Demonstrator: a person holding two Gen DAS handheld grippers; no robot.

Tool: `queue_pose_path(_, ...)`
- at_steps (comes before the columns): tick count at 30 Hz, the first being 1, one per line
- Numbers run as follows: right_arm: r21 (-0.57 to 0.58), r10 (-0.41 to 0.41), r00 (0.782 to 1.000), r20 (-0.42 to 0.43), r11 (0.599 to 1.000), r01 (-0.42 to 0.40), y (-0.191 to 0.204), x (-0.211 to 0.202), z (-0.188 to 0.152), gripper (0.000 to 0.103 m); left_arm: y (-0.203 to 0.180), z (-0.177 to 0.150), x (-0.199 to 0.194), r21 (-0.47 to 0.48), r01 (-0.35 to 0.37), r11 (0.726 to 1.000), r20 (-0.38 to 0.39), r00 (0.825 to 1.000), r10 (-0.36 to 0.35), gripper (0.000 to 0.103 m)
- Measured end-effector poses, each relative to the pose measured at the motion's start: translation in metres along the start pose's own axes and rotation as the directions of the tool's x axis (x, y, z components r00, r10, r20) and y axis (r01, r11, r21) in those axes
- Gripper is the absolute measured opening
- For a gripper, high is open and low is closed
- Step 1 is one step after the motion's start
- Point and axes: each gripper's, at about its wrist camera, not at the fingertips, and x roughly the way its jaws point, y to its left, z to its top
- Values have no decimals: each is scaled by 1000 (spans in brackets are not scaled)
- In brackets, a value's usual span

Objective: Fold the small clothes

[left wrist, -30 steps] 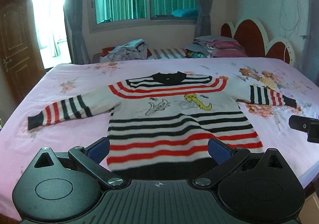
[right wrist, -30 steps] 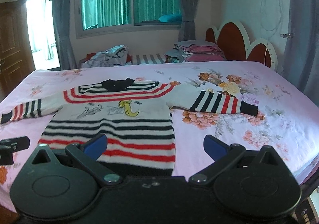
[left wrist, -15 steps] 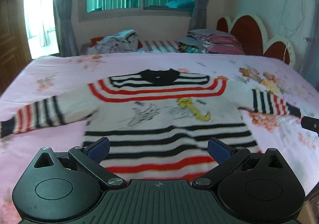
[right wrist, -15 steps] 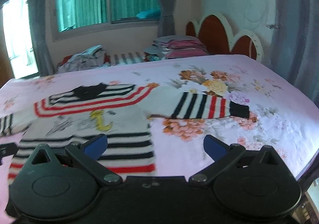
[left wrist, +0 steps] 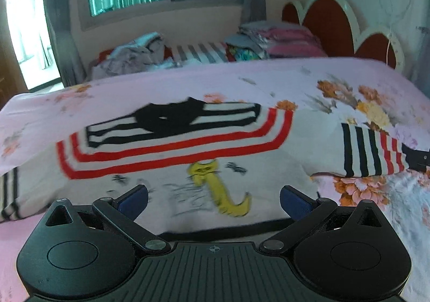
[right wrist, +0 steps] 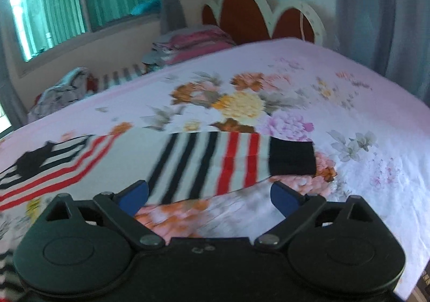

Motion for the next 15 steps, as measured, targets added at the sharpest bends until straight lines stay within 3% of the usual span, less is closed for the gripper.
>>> queue_pose_path(4, 62, -11, 999, -44, 998, 13, -26, 31, 4, 86, -24, 14, 26, -13, 14, 1000, -39, 999, -14, 103)
queue_pose_path(15, 210, 14, 994, -107, 978, 9, -77, 83, 0, 84, -76, 41, 64, 35, 50, 998, -79, 996, -47, 103)
